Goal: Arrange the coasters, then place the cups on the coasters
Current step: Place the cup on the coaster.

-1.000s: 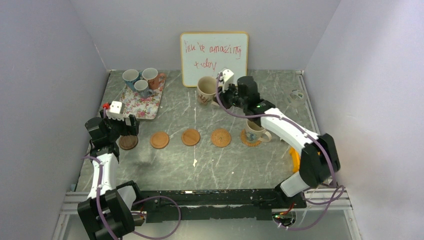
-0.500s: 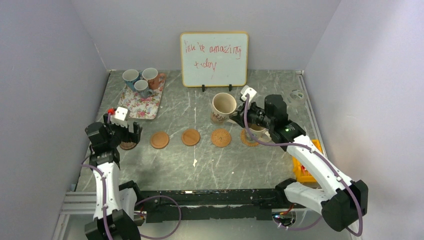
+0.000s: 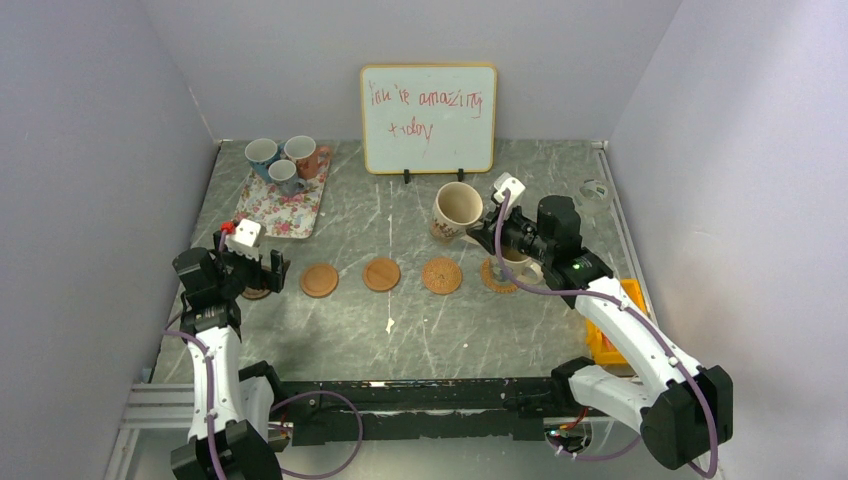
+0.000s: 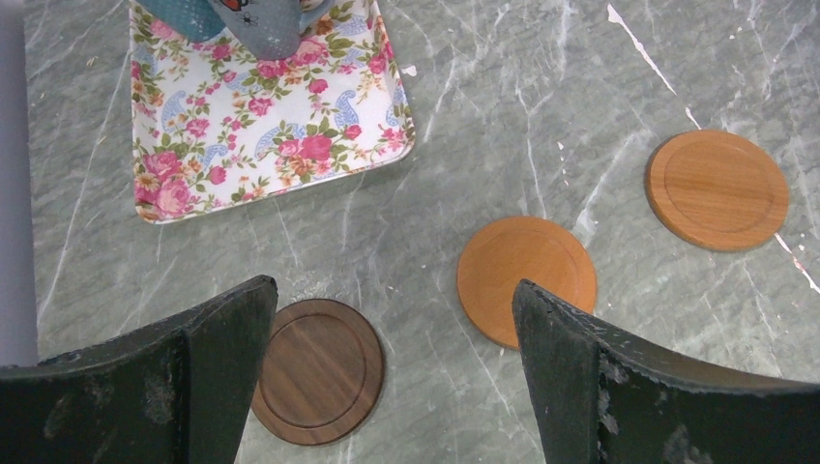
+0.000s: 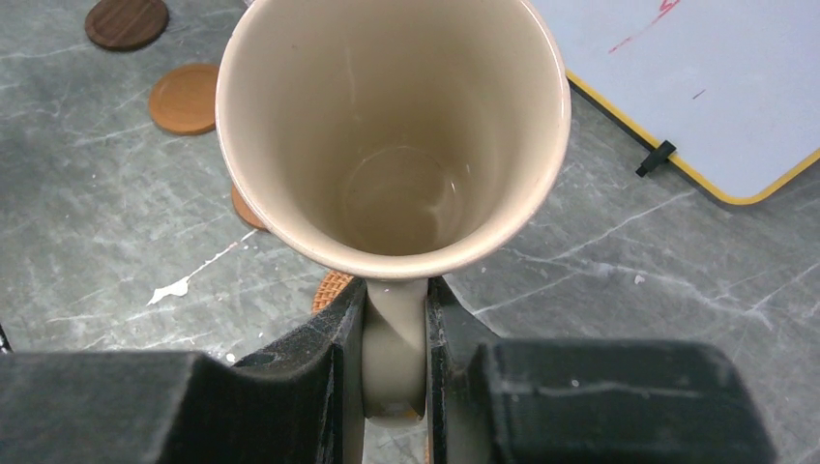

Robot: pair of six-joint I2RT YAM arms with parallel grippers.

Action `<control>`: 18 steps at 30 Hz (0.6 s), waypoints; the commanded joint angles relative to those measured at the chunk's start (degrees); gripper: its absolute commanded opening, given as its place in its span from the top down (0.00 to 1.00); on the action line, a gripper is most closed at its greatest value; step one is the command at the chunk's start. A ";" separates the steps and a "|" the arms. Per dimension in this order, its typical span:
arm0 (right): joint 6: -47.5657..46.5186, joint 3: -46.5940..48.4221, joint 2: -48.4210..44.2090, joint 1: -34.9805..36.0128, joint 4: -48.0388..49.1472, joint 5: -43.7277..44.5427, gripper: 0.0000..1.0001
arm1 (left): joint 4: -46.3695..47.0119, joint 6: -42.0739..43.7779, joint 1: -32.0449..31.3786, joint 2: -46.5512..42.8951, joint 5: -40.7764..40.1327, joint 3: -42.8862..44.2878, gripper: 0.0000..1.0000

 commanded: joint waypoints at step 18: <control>-6.98 3.66 5.40 -0.08 5.75 -6.92 1.00 | 2.81 1.06 0.27 -0.20 -0.01 -0.95 0.04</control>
